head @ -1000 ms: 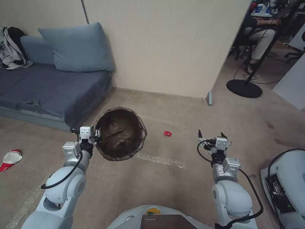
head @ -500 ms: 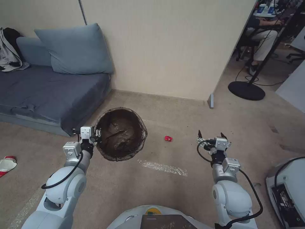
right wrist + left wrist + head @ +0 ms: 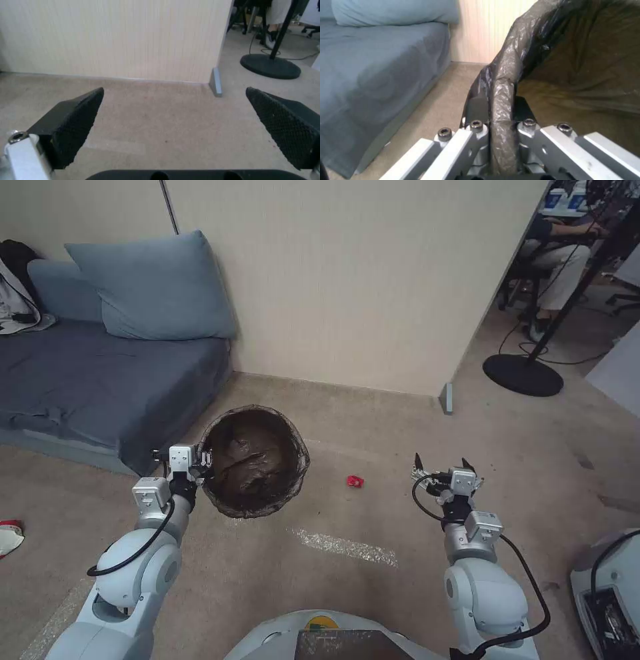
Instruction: Pick up the trash bin, then pick up the garbage from the floor and place it into the trash bin.
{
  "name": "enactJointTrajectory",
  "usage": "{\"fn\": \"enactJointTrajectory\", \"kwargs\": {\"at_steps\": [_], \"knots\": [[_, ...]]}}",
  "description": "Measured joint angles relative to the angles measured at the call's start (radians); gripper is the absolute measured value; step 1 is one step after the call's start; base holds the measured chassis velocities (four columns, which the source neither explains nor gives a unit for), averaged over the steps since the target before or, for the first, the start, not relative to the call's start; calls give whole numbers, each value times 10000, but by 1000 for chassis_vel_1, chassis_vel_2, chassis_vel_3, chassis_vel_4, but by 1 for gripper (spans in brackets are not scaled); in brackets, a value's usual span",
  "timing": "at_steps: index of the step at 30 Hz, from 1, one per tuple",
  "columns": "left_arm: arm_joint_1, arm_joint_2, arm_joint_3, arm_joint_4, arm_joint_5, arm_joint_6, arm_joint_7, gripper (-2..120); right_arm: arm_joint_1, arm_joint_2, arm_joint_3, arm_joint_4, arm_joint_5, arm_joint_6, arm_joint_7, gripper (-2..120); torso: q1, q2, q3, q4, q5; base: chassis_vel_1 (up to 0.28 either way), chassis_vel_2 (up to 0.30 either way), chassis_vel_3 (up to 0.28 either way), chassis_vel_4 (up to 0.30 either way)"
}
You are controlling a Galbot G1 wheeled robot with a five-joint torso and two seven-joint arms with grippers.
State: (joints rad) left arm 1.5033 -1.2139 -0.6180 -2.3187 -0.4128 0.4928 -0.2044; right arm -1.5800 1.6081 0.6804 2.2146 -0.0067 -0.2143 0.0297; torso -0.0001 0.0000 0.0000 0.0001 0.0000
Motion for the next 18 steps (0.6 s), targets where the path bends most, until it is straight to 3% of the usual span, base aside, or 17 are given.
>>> {"fn": "enactJointTrajectory", "kwargs": {"at_steps": [18], "knots": [[-12, 59, -58, -70, -54, 124, 3, 4, 188, -234, 61, -234, 168, -89, -73, 100, 0, 0, 0, -1, 0, -63, 59, 56, -64]]}}
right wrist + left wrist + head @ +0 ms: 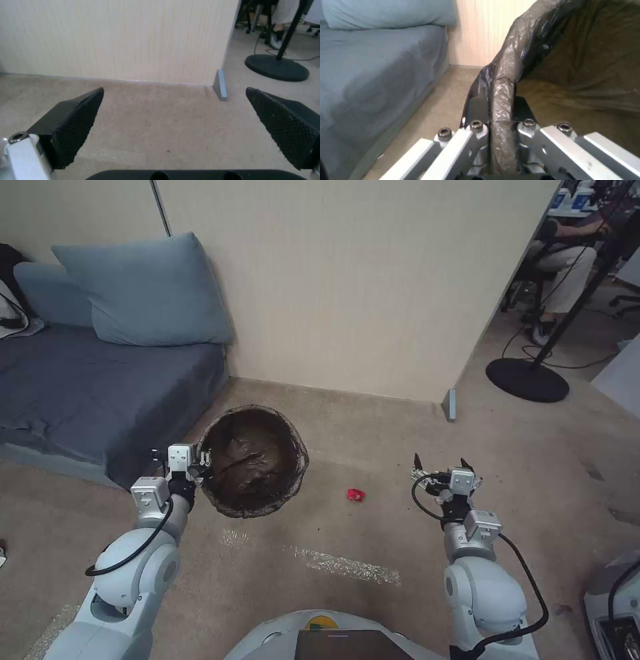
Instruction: Pick up the trash bin, then pick up the garbage from the floor and place it into the trash bin.
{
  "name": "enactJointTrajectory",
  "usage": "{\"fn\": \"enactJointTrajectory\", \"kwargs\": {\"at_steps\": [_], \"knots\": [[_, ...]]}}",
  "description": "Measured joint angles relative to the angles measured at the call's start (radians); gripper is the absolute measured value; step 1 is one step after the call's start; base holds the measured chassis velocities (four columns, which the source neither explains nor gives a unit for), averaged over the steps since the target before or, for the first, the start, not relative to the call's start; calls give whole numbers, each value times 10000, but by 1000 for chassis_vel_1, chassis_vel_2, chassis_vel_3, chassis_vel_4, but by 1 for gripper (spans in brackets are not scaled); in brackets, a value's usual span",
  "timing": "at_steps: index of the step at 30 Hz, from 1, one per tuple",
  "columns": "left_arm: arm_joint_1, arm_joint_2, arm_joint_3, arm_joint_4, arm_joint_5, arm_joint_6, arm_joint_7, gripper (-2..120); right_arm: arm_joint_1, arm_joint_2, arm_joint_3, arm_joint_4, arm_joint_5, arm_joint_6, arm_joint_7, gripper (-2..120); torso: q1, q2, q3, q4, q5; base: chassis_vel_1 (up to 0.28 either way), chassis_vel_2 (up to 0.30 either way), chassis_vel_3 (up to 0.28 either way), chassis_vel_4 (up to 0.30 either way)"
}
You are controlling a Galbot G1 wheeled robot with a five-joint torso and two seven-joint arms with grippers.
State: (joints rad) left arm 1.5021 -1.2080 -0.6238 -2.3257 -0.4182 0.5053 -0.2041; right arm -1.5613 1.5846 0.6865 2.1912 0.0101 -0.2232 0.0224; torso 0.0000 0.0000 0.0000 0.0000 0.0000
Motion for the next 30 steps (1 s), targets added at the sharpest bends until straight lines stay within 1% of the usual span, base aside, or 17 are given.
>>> {"fn": "enactJointTrajectory", "kwargs": {"at_steps": [4, 6, 9, 10, 11, 14, 19, 22, 23, 30], "knots": [[3, 28, -14, -92, -19, 103, -39, 4, 271, -552, 27, -372, 341, -164, -167, 100, 0, 0, 0, 0, 1, 0, 0, 0, 0], [-1, 28, -17, -98, -18, 120, -48, 4, 312, -624, 31, -444, 392, -183, -185, 100, 0, 0, 0, 3, 1, 0, 0, 0, 0], [-15, 7, -18, -116, -10, 230, -109, 4, 635, -1166, 49, -1087, 729, -262, -306, 100, 0, 0, 0, -2, 1, 0, 0, 0, 0], [-15, 7, -18, -116, -10, 230, -109, 4, 635, -1166, 49, -1087, 729, -262, -306, 100, 0, 0, 0, -2, 1, 0, 0, 0, 0], [35, -9, -55, -165, -8, 257, -145, 4, 801, -1386, 6, -1388, 825, -278, -377, 100, 0, 1, 0, -4, 1, 0, 0, 0, 0], [182, -29, -217, -324, -3, 296, -244, 4, 1213, -1802, -155, -2145, 988, -290, -644, 100, 0, 0, 0, 2, 1, 0, 0, 0, 0], [271, -48, -263, -467, -3, 314, -296, 4, 1588, -2095, -383, -2745, 1122, -334, -832, 100, 0, 1, 0, -1, 2, 0, 0, 0, 0], [341, -78, -270, -583, -3, 340, -320, 4, 1928, -2363, -746, -3290, 1297, -371, -1088, 100, 0, 1, 0, 1, 1, 0, 0, 0, 0], [341, -78, -270, -583, -3, 340, -320, 4, 1928, -2363, -746, -3290, 1297, -371, -1088, 100, 0, 1, 0, 1, 1, 0, 0, 0, 0], [406, -54, -324, -699, -3, 453, -358, 4, 2550, -2745, -1575, -4335, 1658, -486, -1416, 100, 0, 0, 0, 0, 1, 0, 0, 0, 0]]}}
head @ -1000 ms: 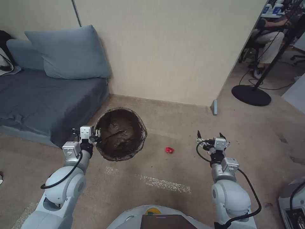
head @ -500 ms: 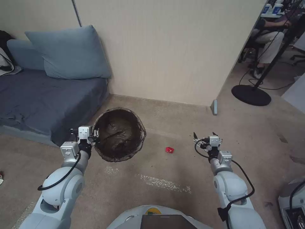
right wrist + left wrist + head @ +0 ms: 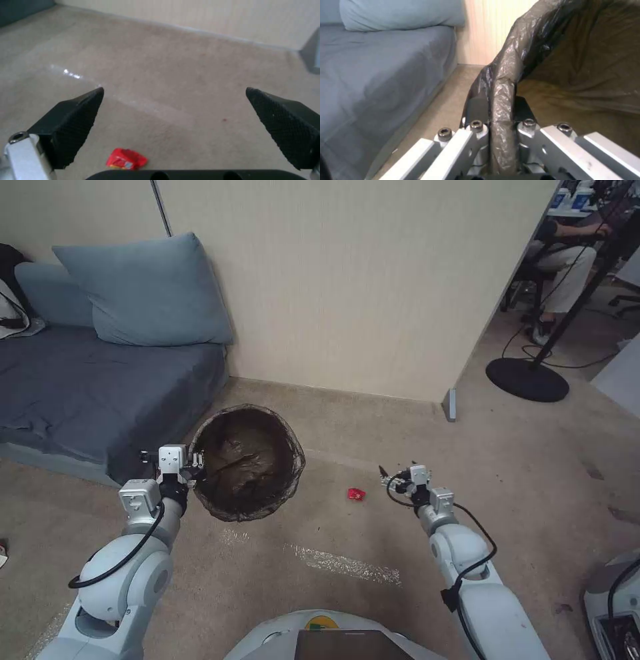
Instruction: Pick up the trash bin, then pick up the garbage from the floor and place it into the trash bin.
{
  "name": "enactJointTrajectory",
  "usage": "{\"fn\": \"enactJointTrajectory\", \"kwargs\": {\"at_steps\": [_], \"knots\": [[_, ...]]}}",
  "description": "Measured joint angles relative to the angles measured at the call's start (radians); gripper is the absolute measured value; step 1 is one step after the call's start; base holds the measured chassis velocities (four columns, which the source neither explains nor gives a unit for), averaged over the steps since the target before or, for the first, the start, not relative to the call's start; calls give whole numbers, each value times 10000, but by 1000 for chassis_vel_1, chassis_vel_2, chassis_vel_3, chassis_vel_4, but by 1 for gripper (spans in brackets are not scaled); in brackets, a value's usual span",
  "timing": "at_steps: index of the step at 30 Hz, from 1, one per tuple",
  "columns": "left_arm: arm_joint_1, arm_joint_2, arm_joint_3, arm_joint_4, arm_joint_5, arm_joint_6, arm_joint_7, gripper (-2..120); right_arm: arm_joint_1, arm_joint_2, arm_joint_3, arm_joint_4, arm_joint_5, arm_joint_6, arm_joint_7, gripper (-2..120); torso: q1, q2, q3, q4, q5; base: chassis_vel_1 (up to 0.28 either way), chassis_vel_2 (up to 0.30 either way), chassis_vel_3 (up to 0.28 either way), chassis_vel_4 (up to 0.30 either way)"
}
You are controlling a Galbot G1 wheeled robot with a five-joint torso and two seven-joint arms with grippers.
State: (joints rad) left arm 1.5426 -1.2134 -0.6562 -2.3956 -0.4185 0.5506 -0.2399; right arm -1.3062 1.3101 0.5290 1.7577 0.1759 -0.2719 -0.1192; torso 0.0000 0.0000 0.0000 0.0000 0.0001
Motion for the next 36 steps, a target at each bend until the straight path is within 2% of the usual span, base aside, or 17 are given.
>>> {"fn": "enactJointTrajectory", "kwargs": {"at_steps": [4, 10, 36], "knots": [[34, -19, -5, -8, 13, 18, -1, 4, 399, -103, -322, -593, 77, -98, -51, 100, 0, 0, 0, 1, -1, 0, 0, 0, 0], [67, -28, -22, -13, 24, 74, 10, 4, 1378, -11, -1040, -2322, 193, -244, -106, 100, 0, 0, 0, 1, 0, 0, 0, 0, 0], [77, -209, 67, -29, 82, 63, 33, 4, 2619, 544, -2141, -5050, 548, -466, 255, 100, 0, 0, 0, 1, -2, 0, 0, 0, 0]]}}
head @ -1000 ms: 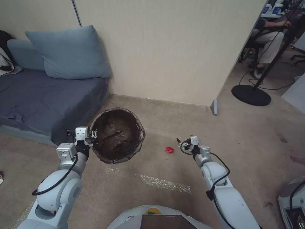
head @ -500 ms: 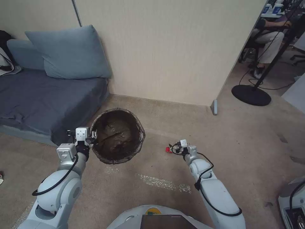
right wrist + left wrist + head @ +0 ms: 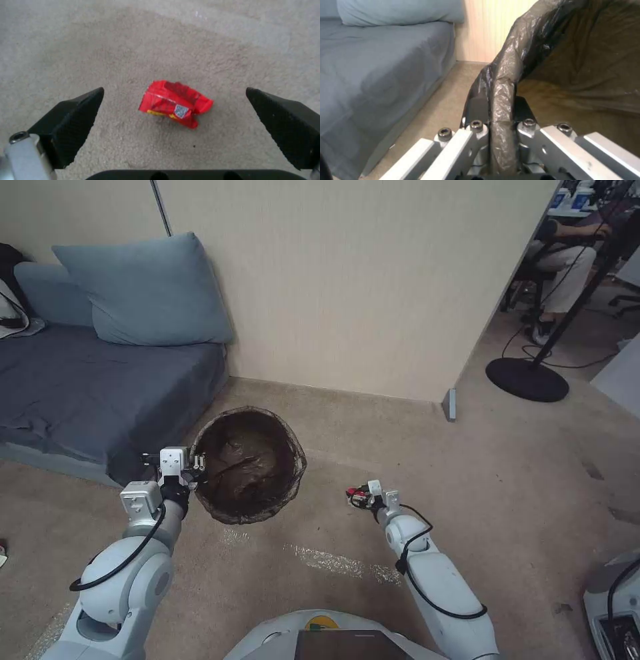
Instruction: Pick up the trash bin, then pick up the garbage from the floor and place it into the trash bin.
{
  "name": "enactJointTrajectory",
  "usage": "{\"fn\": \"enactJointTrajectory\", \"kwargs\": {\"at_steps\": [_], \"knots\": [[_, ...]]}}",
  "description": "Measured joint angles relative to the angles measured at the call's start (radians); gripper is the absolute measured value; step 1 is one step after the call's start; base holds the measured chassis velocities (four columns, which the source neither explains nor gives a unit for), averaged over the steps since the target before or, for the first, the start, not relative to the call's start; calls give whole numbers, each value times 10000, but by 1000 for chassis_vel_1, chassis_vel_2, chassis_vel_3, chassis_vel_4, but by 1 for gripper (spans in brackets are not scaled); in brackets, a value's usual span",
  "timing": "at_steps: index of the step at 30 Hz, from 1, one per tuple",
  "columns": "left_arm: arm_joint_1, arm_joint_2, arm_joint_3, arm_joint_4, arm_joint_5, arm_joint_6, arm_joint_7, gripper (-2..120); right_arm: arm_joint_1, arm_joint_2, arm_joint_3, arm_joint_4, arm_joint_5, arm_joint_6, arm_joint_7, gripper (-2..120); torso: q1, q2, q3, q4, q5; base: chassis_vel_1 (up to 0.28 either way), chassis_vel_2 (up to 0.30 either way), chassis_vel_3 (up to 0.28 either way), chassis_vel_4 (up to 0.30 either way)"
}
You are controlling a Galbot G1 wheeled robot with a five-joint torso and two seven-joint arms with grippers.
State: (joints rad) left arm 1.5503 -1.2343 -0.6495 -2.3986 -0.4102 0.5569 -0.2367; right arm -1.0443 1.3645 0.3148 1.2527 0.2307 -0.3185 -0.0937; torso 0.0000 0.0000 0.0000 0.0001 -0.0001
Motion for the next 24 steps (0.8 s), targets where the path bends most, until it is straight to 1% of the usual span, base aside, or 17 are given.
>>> {"fn": "enactJointTrajectory", "kwargs": {"at_steps": [9, 24], "knots": [[63, -25, 10, -8, 59, -31, 5, 4, 497, 256, -23, -1091, 211, 12, 62, 100, 0, 0, 0, 0, 2, 0, 0, 0, 0], [47, -76, 112, 13, 161, -87, 39, 4, 902, 588, 27, -1740, 761, -298, 364, 100, 0, 0, 0, 0, 1, 0, 0, 0, 0]]}}
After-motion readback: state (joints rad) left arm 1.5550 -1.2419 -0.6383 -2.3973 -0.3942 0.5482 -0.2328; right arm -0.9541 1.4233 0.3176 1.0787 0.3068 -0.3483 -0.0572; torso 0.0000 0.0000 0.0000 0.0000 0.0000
